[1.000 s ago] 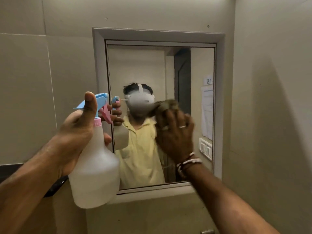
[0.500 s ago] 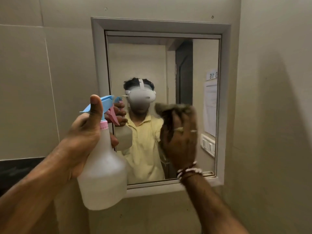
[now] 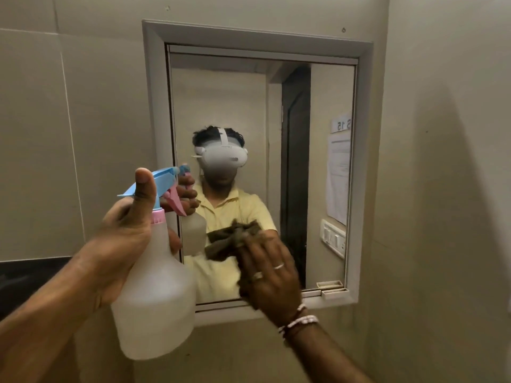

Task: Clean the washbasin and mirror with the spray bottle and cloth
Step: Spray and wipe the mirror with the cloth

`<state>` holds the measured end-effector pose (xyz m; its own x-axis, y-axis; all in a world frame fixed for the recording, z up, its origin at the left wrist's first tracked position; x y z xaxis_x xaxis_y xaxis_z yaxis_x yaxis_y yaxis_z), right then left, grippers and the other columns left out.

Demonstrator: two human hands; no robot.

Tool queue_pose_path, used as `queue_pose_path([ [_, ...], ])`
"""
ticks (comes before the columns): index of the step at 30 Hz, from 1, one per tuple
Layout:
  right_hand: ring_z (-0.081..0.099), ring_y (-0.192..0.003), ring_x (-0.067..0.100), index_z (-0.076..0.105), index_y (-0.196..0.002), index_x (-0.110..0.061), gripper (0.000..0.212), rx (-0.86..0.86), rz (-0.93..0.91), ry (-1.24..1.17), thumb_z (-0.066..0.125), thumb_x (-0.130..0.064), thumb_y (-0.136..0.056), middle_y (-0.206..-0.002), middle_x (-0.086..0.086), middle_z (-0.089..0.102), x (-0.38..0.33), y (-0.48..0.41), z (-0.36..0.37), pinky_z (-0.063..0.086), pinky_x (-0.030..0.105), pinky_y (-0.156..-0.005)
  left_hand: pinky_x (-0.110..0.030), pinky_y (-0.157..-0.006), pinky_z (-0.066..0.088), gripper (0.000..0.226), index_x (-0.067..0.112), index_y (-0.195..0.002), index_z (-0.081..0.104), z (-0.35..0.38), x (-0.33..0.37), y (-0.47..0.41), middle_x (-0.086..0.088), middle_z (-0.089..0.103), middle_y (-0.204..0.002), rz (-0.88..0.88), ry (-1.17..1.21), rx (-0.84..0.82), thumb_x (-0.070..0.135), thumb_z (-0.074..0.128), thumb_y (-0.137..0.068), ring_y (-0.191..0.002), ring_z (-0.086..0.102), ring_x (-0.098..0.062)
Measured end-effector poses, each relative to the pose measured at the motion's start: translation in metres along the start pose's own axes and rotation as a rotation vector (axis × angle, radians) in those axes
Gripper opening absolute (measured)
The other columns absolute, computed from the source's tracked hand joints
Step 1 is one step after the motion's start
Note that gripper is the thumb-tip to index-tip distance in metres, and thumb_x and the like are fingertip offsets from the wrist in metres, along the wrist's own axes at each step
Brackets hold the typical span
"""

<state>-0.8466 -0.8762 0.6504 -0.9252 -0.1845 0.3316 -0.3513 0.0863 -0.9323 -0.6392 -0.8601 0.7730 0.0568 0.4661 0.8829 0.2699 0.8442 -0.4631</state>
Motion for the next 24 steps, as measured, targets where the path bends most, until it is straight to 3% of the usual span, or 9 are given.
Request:
queue_pose_path([
  [3,0.039,-0.137,0.034,0.04,-0.143,-0.012,0.07,0.065,0.198,0.129,0.074,-0.019,-0.083,-0.15,0.011,0.037,0.067,0.02,-0.027,0.044,0.055,-0.104,-0.033,-0.046,0.054,0.109,0.016,-0.104,0.057,0.005,-0.011,-0.002,-0.009,0.065,-0.055,-0.04,0.01,-0.014,0.097,0.05,-0.032,-0.044,0.063,-0.019],
  [6,0.044,-0.133,0.038,0.041,-0.142,-0.012,0.07,0.08,0.441,0.158,0.077,-0.018,-0.083,-0.147,0.015,0.04,0.111,0.039,-0.042,0.046,0.058,-0.099,-0.036,-0.049,0.055,0.109,0.016,-0.102,0.059,0.01,-0.022,-0.002,-0.013,0.066,-0.059,-0.053,0.026,-0.029,0.096,0.052,-0.029,-0.047,0.063,-0.021],
  [9,0.045,-0.132,0.038,0.041,-0.143,-0.013,0.057,0.147,0.562,0.189,0.061,-0.03,-0.092,-0.144,0.018,0.045,0.124,0.048,-0.051,0.044,0.056,-0.102,-0.041,-0.056,0.058,0.106,0.024,-0.097,0.057,0.017,-0.028,-0.003,-0.012,0.067,-0.06,-0.065,0.025,-0.041,0.095,0.053,-0.02,-0.05,0.065,-0.022],
  [13,0.044,-0.131,0.036,0.042,-0.143,-0.013,0.055,0.218,0.603,0.189,0.057,-0.031,-0.093,-0.143,0.018,0.046,0.129,0.02,-0.052,0.04,0.052,-0.107,-0.039,-0.053,0.057,0.11,0.018,-0.1,0.057,0.026,-0.022,-0.014,-0.012,0.068,-0.062,-0.059,0.021,-0.067,0.095,0.054,-0.023,-0.051,0.066,-0.023],
  [16,0.043,-0.131,0.035,0.044,-0.143,-0.012,0.053,0.25,0.605,0.227,0.056,-0.03,-0.095,-0.144,0.018,0.046,0.148,-0.03,-0.061,0.039,0.05,-0.108,-0.04,-0.055,0.058,0.095,0.009,-0.099,0.057,0.04,-0.005,-0.025,-0.015,0.067,-0.06,-0.035,0.033,-0.097,0.088,0.047,-0.047,-0.05,0.063,-0.025],
  [19,0.042,-0.133,0.033,0.046,-0.143,-0.011,0.052,0.307,0.586,0.217,0.054,-0.03,-0.095,-0.146,0.016,0.045,0.169,-0.094,-0.071,0.039,0.048,-0.11,-0.036,-0.052,0.056,0.087,0.002,-0.088,0.06,0.053,0.021,-0.04,-0.013,0.065,-0.056,0.027,-0.005,-0.118,0.08,0.037,-0.056,-0.048,0.06,-0.024],
  [24,0.044,-0.133,0.032,0.048,-0.141,-0.011,0.048,0.379,0.551,0.272,0.049,-0.028,-0.097,-0.147,0.014,0.045,0.207,-0.201,-0.086,0.043,0.046,-0.106,-0.036,-0.062,0.059,0.095,0.008,-0.115,0.059,0.062,0.061,-0.065,-0.026,0.064,-0.092,0.102,0.005,-0.147,0.08,0.035,-0.057,-0.064,0.061,-0.024],
])
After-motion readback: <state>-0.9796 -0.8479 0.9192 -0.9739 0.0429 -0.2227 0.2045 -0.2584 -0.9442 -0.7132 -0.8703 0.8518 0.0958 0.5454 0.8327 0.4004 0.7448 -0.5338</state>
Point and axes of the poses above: each hand's wrist, its own y-axis away from the middle knuckle, its own z-axis out of the palm, x = y × z, the point moved 6 cm from there along -y, towards the middle knuckle
